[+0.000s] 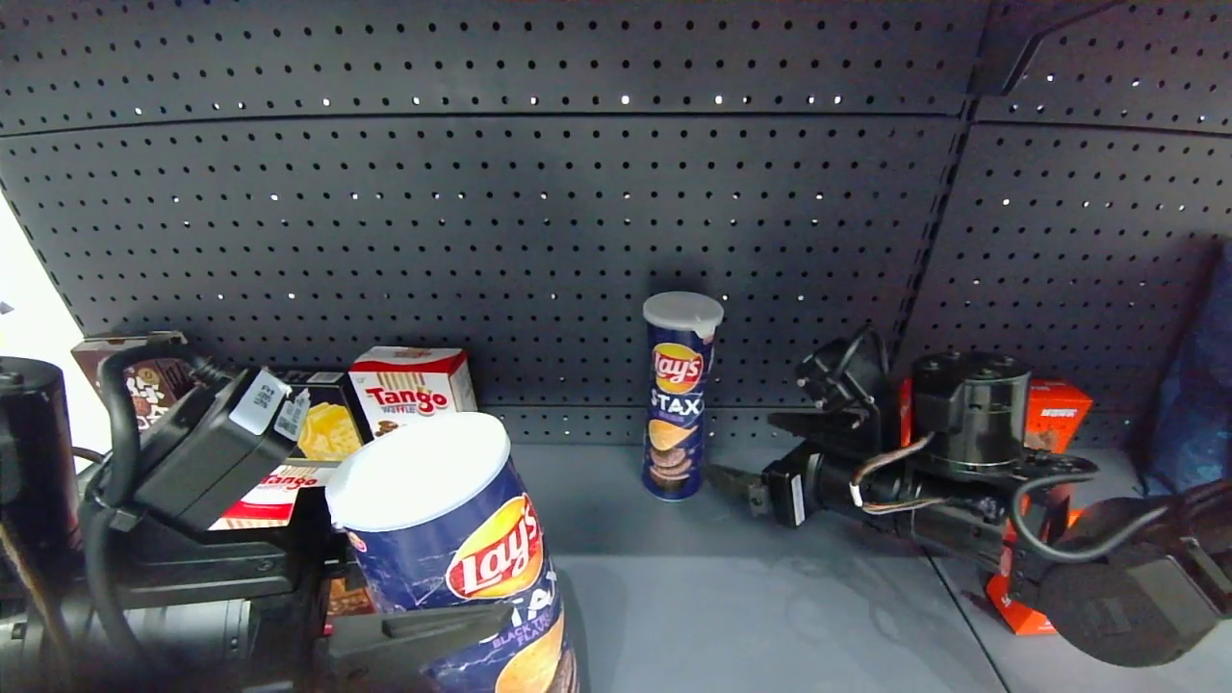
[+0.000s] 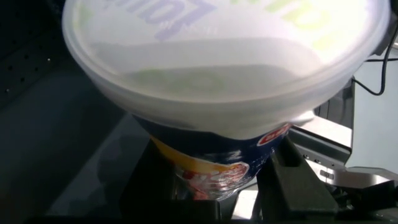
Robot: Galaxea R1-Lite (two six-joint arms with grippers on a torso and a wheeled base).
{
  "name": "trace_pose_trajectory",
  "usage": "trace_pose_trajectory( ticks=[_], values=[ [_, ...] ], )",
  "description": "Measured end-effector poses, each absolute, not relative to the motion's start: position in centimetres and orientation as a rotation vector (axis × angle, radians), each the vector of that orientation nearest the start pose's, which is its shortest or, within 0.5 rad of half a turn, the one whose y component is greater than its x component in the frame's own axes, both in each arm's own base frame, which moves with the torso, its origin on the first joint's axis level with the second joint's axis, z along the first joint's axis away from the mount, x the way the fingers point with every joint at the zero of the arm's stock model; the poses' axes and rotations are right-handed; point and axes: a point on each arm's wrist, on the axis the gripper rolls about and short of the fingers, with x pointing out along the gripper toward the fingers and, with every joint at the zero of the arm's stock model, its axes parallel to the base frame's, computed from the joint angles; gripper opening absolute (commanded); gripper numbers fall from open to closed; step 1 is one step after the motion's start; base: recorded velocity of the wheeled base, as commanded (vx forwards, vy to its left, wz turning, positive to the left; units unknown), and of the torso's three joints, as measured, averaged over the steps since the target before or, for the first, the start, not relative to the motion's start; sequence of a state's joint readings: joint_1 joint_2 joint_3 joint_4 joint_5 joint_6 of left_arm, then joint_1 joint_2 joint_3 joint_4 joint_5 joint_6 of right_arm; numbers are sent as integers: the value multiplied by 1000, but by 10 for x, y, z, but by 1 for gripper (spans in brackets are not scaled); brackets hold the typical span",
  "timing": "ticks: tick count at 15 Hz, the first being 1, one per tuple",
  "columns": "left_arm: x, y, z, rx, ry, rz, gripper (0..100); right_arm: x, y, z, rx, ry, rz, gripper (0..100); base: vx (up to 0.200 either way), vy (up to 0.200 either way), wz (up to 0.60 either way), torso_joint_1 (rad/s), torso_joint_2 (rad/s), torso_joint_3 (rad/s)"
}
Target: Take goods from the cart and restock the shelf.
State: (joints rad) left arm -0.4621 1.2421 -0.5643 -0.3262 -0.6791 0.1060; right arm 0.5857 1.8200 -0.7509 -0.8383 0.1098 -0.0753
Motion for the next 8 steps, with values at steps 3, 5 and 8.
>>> trace_pose_trajectory(
  ticks=[3, 5, 8],
  values=[
    [154, -92, 199, 52, 314, -1147, 0, 289, 194, 146, -119, 195, 702, 100, 0, 0, 0, 0, 0, 0],
    [154, -92, 198, 52, 315, -1146, 0, 299, 200, 140, -117, 201, 704, 100, 0, 0, 0, 0, 0, 0],
    [153, -92, 197, 51, 322, -1147, 0, 308, 206, 131, -114, 201, 704, 100, 0, 0, 0, 0, 0, 0]
  ],
)
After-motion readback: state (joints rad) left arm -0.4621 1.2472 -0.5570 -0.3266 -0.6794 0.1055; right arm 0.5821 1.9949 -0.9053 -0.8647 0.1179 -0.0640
